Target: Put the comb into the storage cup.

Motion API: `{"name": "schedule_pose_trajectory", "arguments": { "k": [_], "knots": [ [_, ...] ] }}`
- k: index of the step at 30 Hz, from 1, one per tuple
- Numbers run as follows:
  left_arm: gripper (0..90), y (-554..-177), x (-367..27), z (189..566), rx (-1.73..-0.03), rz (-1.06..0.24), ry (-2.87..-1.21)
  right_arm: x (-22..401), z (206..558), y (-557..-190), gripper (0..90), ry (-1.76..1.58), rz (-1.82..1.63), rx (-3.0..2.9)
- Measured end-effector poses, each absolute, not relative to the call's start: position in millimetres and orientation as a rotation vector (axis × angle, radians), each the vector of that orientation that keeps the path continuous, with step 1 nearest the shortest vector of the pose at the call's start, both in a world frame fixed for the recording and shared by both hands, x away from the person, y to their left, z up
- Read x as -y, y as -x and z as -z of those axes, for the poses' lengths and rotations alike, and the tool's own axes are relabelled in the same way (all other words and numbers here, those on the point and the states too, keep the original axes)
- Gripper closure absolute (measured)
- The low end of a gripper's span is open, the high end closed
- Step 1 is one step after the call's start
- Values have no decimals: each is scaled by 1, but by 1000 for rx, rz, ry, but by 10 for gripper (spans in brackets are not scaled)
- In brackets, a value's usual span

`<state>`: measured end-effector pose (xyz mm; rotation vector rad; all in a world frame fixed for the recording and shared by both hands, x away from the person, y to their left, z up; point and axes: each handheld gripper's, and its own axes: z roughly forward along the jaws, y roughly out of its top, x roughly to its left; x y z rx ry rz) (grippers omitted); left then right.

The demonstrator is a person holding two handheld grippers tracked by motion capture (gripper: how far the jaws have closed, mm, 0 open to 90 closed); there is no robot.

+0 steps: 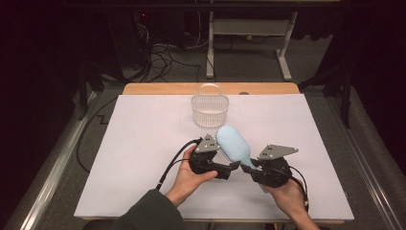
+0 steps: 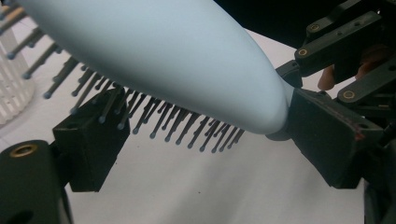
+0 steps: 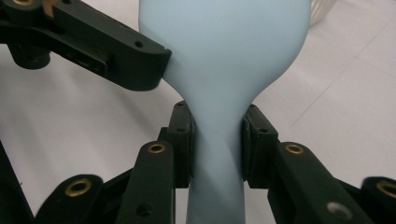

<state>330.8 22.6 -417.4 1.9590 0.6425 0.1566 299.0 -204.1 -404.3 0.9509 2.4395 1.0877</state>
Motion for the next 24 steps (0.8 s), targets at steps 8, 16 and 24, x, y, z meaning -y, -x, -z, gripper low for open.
{"name": "schedule_pose_trajectory", "arguments": {
  "k": [8, 16, 24],
  "knots": [
    [135, -336, -11, 418, -625, -104, -1955, 197, 404, -294, 706, -903, -1057, -2436],
    [187, -336, -10, 415, -634, -107, -1927, 196, 407, -296, 707, -912, -1052, -2444],
    [329, -336, -13, 404, -604, -82, -1913, 196, 406, -297, 709, -891, -1043, -2451]
  ]
}}
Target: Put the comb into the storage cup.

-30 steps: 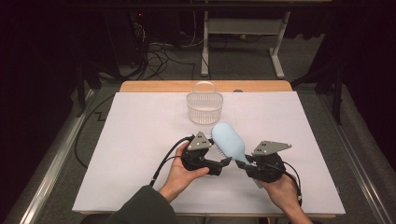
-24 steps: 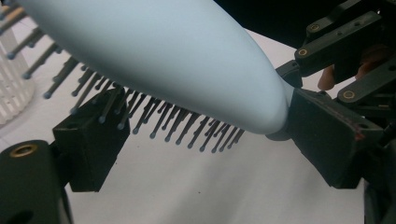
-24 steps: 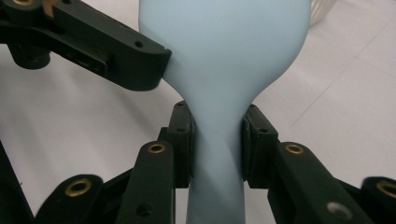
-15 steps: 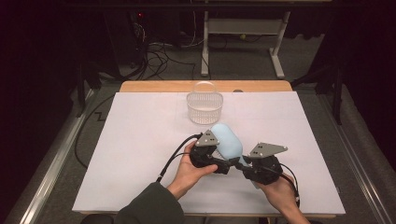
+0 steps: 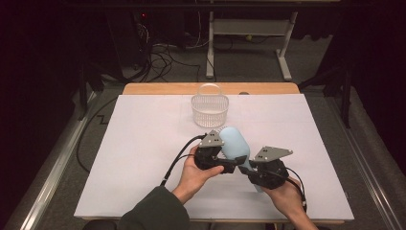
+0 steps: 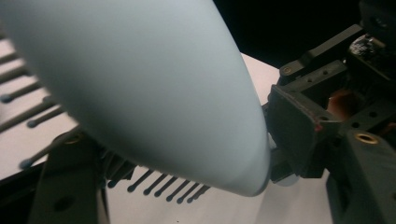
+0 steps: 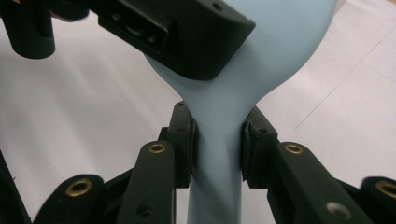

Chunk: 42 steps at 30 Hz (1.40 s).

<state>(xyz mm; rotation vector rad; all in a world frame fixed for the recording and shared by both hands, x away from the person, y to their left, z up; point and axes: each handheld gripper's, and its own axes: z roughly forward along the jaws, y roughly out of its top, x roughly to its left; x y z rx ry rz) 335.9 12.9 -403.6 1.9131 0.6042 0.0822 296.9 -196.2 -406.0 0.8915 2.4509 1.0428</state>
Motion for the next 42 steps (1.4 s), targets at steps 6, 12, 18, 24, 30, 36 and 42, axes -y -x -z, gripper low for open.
{"name": "schedule_pose_trajectory", "arguments": {
  "k": [6, 12, 18, 24, 30, 36, 42],
  "knots": [
    [381, -332, -14, 397, -578, -97, -1936, 195, 405, -297, 708, -880, -1032, -2451],
    [420, -334, -17, 395, -604, -35, -1915, 194, 404, -298, 708, -879, -1034, -2458],
    [478, -334, -19, 392, -614, 19, -1886, 195, 404, -298, 707, -864, -1041, -2462],
    [503, -332, -20, 390, -611, 38, -1886, 194, 405, -298, 707, -857, -1045, -2471],
    [522, -334, -22, 388, -600, 71, -1871, 194, 403, -298, 707, -840, -1068, -2467],
    [528, -335, -21, 386, -584, 71, -1868, 197, 402, -298, 705, -842, -1100, -2465],
    [529, -336, -23, 384, -588, 83, -1876, 196, 403, -298, 702, -846, -1125, -2460]
  ]
}}
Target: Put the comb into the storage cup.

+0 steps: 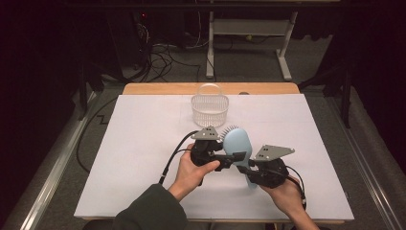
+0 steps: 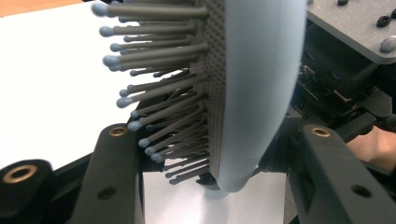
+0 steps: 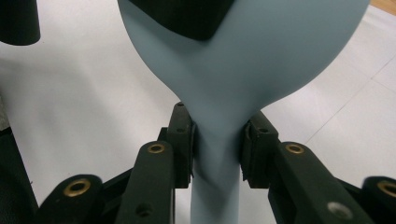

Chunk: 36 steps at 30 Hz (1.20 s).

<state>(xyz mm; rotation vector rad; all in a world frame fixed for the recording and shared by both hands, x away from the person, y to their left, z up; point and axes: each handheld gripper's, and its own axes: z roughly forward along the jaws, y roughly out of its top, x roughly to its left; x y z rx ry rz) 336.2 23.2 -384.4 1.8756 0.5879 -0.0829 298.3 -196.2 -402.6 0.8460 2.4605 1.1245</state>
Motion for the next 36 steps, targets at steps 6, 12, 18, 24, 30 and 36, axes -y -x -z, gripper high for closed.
{"name": "schedule_pose_trajectory", "arguments": {
  "k": [6, 12, 18, 24, 30, 36],
  "knots": [
    [529, -335, -21, 384, -591, 99, -1868, 200, 403, -296, 699, -847, -1148, -2451],
    [531, -336, -25, 381, -592, 79, -1873, 200, 404, -296, 668, -853, -1155, -2461],
    [535, -338, -33, 378, -603, 55, -1866, 199, 406, -296, 622, -845, -1142, -2469],
    [535, -339, -40, 375, -610, 44, -1860, 202, 406, -296, 558, -840, -1177, -2456],
    [535, -341, -46, 372, -617, 36, -1846, 206, 404, -295, 493, -861, -1238, -2414],
    [536, -346, -55, 373, -616, 19, -1911, 207, 409, -296, 436, -831, -1254, -2389]
  ]
}}
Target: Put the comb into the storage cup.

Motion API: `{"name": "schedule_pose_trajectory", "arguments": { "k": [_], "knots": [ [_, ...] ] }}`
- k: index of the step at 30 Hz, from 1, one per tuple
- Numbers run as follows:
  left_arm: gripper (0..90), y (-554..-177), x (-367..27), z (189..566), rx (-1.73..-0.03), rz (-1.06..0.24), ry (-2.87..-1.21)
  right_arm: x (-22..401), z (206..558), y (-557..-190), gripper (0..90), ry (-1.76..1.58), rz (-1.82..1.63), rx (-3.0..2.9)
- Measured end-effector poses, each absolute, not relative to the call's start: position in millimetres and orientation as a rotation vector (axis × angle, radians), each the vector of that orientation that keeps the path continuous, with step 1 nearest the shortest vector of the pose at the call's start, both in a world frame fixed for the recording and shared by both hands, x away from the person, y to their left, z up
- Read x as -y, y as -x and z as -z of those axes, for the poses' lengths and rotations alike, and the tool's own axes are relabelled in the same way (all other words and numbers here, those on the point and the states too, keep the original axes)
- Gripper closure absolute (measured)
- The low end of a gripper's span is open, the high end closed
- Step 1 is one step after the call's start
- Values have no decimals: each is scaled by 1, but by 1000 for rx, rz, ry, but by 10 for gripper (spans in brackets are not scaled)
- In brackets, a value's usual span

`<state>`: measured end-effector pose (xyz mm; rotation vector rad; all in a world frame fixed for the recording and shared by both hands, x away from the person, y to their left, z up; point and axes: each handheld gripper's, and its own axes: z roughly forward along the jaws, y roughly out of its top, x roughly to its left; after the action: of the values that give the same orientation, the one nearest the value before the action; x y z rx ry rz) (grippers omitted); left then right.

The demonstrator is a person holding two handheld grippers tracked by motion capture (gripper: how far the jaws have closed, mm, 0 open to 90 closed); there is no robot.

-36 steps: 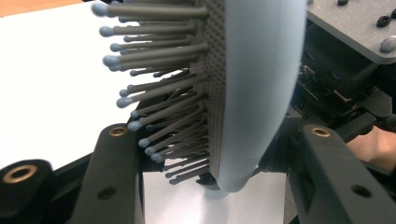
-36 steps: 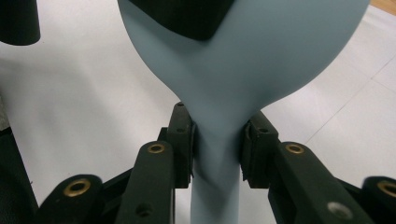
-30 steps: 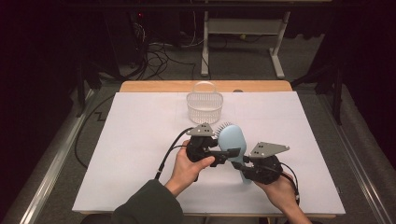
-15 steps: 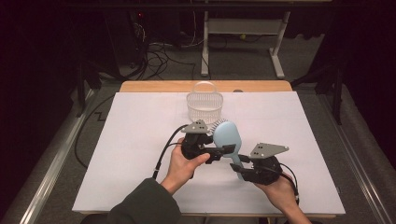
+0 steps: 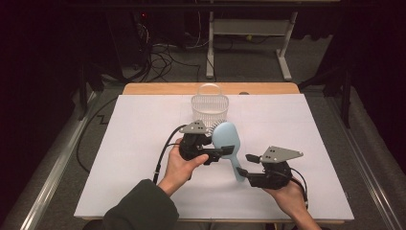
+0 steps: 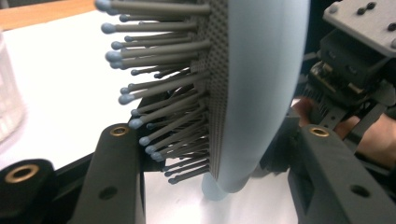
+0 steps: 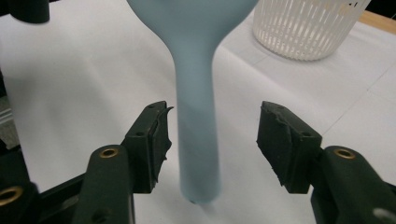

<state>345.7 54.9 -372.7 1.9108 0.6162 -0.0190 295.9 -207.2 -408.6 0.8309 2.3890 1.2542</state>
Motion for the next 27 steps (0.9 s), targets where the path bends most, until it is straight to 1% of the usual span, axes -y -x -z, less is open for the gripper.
{"name": "schedule_pose_trajectory", "arguments": {
  "k": [4, 8, 14, 18, 24, 27],
  "knots": [
    [536, -350, -64, 367, -639, 19, -1882, 212, 408, -297, 399, -841, -1274, -2381],
    [536, -349, -71, 360, -643, 1, -1860, 223, 406, -297, 338, -872, -1309, -2335],
    [535, -351, -79, 354, -653, -4, -1870, 239, 408, -297, 312, -917, -1358, -2283],
    [535, -352, -83, 351, -652, -27, -1877, 247, 409, -297, 270, -932, -1372, -2256],
    [535, -351, -94, 346, -664, -54, -1864, 258, 413, -295, 261, -942, -1390, -2225],
    [535, -350, -98, 344, -670, -59, -1851, 268, 417, -291, 280, -959, -1417, -2182]
  ]
}}
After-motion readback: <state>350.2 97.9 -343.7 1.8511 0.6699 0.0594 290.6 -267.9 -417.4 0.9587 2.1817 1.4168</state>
